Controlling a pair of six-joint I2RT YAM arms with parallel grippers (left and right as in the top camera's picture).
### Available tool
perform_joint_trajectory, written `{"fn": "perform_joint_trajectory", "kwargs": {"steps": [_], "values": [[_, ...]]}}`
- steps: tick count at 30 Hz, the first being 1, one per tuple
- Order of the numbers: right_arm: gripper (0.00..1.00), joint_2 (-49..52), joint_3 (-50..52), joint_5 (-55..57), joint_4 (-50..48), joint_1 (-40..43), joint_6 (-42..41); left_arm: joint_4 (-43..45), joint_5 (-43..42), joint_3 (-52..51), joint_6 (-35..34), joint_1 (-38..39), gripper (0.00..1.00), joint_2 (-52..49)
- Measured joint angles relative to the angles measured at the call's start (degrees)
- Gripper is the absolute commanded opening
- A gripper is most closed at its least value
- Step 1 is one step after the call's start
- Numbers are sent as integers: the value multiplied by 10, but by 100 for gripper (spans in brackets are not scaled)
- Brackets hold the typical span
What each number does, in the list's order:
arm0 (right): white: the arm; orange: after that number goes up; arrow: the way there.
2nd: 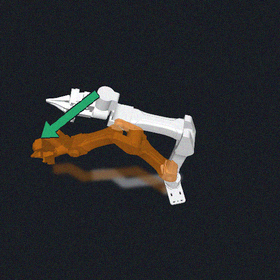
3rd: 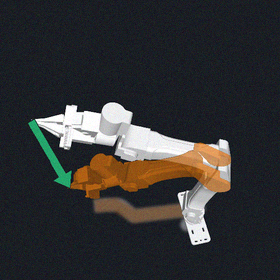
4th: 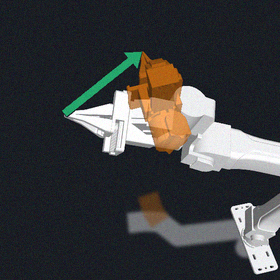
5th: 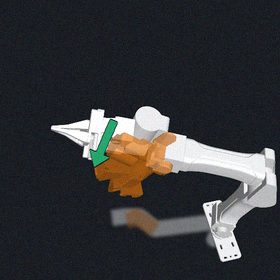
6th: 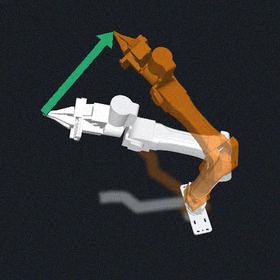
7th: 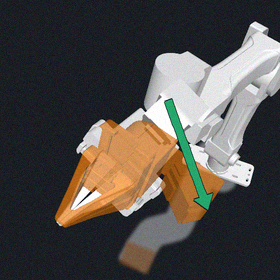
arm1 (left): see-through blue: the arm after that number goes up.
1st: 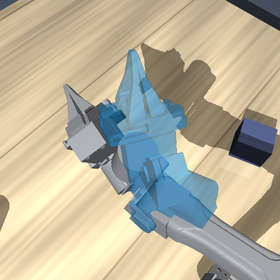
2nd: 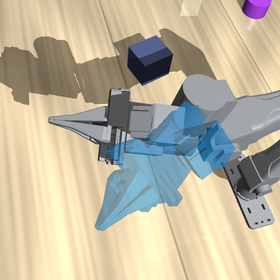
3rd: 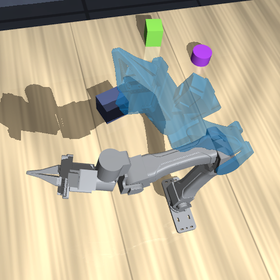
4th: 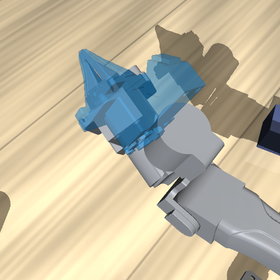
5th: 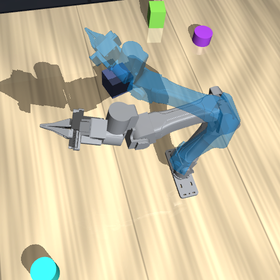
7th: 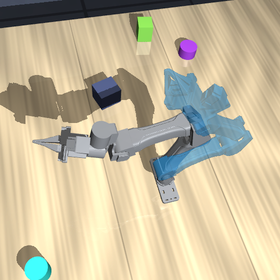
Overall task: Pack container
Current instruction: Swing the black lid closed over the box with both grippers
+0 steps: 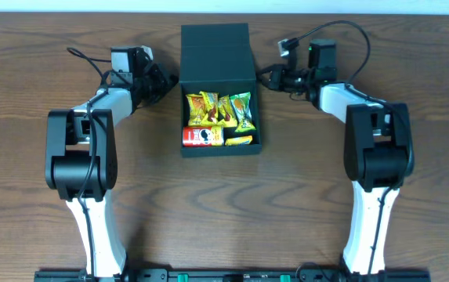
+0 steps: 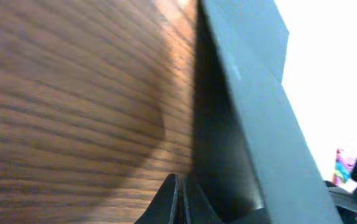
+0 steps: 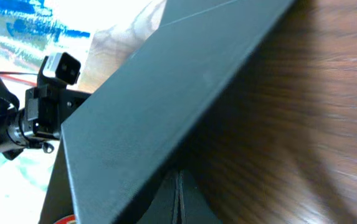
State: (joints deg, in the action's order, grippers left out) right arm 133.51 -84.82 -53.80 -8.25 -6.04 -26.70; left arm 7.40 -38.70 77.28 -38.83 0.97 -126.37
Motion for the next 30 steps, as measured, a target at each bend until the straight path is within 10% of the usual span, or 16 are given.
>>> {"fn": "perform_joint_trajectory", "kwargs": {"steps": [30], "values": [[2, 2, -6, -112, -114, 11, 9, 152, -235, 0, 56, -40, 6, 0]]}}
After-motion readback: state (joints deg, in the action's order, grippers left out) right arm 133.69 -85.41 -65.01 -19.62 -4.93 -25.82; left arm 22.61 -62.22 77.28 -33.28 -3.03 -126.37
